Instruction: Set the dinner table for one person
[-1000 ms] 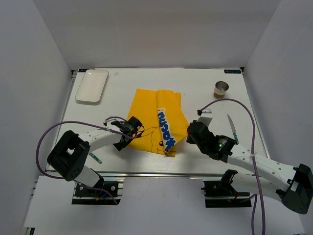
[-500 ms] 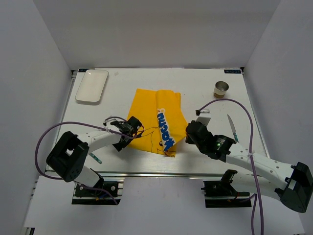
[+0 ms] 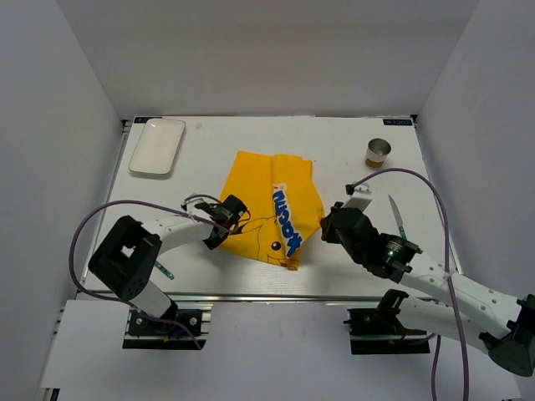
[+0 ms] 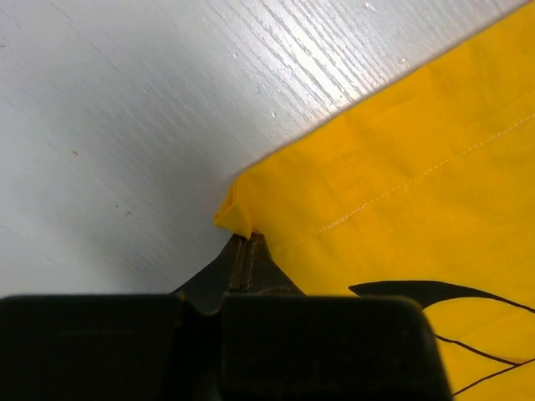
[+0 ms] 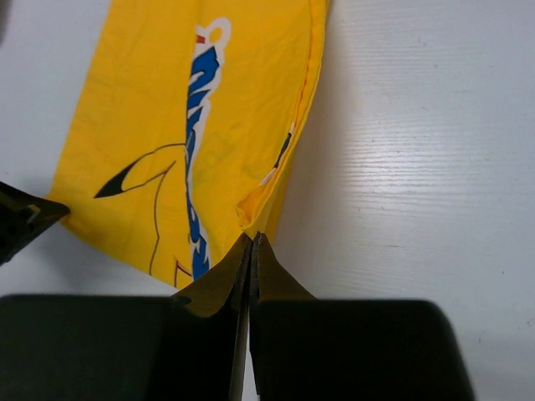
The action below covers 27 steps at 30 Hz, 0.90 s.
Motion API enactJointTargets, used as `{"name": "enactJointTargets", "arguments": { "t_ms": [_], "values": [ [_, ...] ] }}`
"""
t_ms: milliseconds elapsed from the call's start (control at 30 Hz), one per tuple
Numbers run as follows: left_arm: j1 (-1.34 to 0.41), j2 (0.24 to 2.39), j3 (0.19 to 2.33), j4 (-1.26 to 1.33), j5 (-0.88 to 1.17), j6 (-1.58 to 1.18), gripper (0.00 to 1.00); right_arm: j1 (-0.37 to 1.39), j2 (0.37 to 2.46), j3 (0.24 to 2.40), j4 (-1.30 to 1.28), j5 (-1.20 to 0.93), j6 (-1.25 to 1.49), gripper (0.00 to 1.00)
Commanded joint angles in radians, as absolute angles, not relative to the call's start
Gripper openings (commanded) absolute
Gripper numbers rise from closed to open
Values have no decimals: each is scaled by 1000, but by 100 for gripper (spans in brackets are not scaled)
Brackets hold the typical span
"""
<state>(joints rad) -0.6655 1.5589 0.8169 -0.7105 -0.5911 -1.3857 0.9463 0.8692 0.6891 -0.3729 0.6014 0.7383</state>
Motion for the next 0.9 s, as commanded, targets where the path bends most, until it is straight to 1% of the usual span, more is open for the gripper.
{"name": "enactJointTargets", "arguments": {
  "t_ms": [0, 67, 100, 133, 167, 233, 267, 333, 367, 400, 467, 500, 633, 733, 867],
  "values": [
    [-661, 1545, 868, -758, -609, -1372, 0, 925, 818, 712, -311, 618, 723, 0],
    [-661, 1470, 952, -778, -661, -1335, 0, 916, 807, 751, -317, 659, 712, 0],
    [-661, 1445, 995, -781, -675, -1260, 0, 905, 807, 777, -325, 672, 700, 0],
    [-661, 1421, 1041, -781, -702, -1218, 0, 900, 808, 849, -351, 692, 686, 0],
    [-661, 1383, 1145, -778, -715, -1166, 0, 897, 813, 892, -368, 704, 657, 0],
    [-661, 1358, 1257, -788, -733, -1062, 0, 888, 827, 1022, -406, 750, 628, 0],
    [-661, 1355, 1384, -813, -744, -1007, 0, 885, 833, 1064, -434, 759, 611, 0],
    [-661, 1356, 1506, -845, -738, -967, 0, 885, 834, 1132, -451, 779, 560, 0],
    [-661, 1353, 1610, -868, -738, -941, 0, 885, 834, 1197, -474, 785, 534, 0],
    [-661, 1341, 1644, -871, -732, -924, 0, 887, 834, 1230, -491, 796, 528, 0],
    [-661, 1309, 1683, -827, -698, -881, 0, 885, 834, 1322, -544, 798, 525, 0],
    [-661, 1260, 1683, -783, -690, -868, 0, 888, 825, 1344, -555, 804, 523, 0],
    [-661, 1191, 1686, -772, -689, -902, 0, 887, 821, 1422, -601, 868, 535, 0],
    [-661, 1189, 1677, -775, -750, -991, 0, 884, 897, 1511, -646, 925, 522, 0],
    [-661, 1255, 1735, -762, -810, -996, 0, 858, 1098, 1656, -640, 965, 456, 0]
  ]
}}
